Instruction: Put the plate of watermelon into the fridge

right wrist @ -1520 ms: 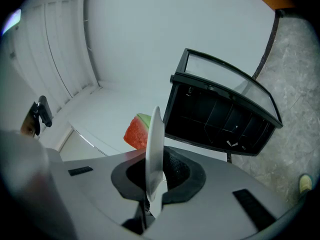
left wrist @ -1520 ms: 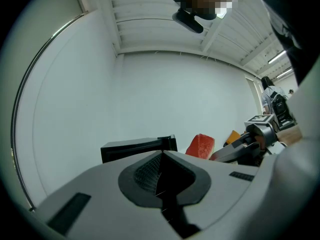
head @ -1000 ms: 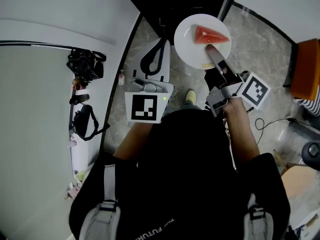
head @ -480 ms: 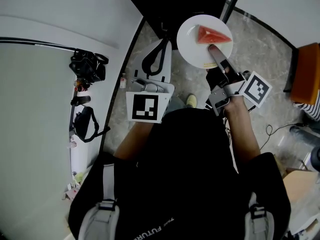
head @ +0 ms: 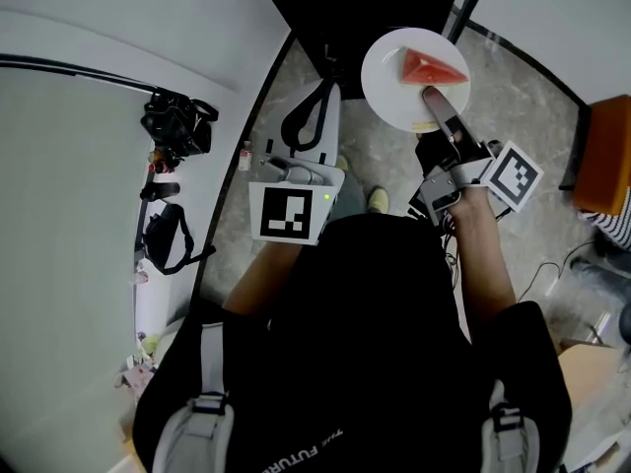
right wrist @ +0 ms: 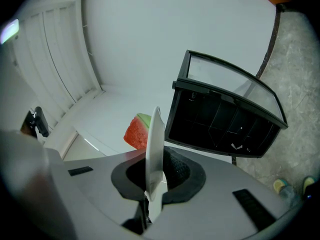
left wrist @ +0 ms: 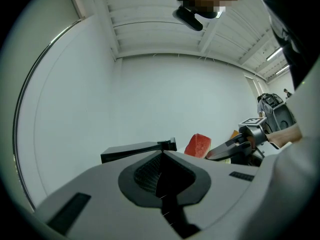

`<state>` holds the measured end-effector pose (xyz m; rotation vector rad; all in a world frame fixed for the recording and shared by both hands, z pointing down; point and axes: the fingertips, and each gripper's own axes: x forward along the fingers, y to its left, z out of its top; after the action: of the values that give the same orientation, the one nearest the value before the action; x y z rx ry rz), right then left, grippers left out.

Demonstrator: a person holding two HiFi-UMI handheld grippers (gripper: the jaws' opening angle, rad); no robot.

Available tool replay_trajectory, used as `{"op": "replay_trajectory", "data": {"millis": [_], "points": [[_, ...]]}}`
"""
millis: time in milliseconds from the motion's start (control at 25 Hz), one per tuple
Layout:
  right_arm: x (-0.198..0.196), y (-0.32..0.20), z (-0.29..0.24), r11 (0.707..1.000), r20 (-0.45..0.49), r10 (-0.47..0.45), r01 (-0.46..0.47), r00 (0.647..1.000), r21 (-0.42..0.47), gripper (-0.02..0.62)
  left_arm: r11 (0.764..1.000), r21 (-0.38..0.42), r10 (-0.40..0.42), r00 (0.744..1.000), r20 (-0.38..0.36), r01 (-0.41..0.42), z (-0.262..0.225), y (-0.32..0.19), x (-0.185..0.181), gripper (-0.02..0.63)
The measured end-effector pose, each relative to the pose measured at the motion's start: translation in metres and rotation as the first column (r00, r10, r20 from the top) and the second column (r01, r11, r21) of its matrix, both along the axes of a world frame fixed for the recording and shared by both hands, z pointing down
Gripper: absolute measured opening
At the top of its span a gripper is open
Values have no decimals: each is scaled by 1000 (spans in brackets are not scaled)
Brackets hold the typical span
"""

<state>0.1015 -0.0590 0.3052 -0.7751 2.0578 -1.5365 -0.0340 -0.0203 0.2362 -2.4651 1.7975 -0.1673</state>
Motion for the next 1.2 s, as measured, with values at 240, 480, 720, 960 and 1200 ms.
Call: {"op": "replay_trajectory", "data": {"millis": [240, 480, 720, 960, 1200], "points": [[1, 0, 0, 1000, -5, 9, -9, 1000, 3, 26, 1000, 0, 0, 1000, -3, 0, 1, -1, -2, 12], [1, -1, -3, 1000, -3, 15, -15, 1000, 16, 25, 1000, 7, 7, 1000, -14, -7, 0, -4, 0, 14], [0, -1, -6, 999, -3, 13, -13, 1000, 29, 26, 1000, 28, 7, 1000, -19, -6, -3, -5, 0, 12], [-1, 0, -8, 1000, 7, 12, -12, 1000, 26, 26, 1000, 22, 19, 1000, -15, -19, -3, -8, 4, 12], [0, 1, -6, 999, 14, 14, -14, 1000, 36, 26, 999, 23, 24, 1000, -11, -24, -1, -9, 6, 13]]}}
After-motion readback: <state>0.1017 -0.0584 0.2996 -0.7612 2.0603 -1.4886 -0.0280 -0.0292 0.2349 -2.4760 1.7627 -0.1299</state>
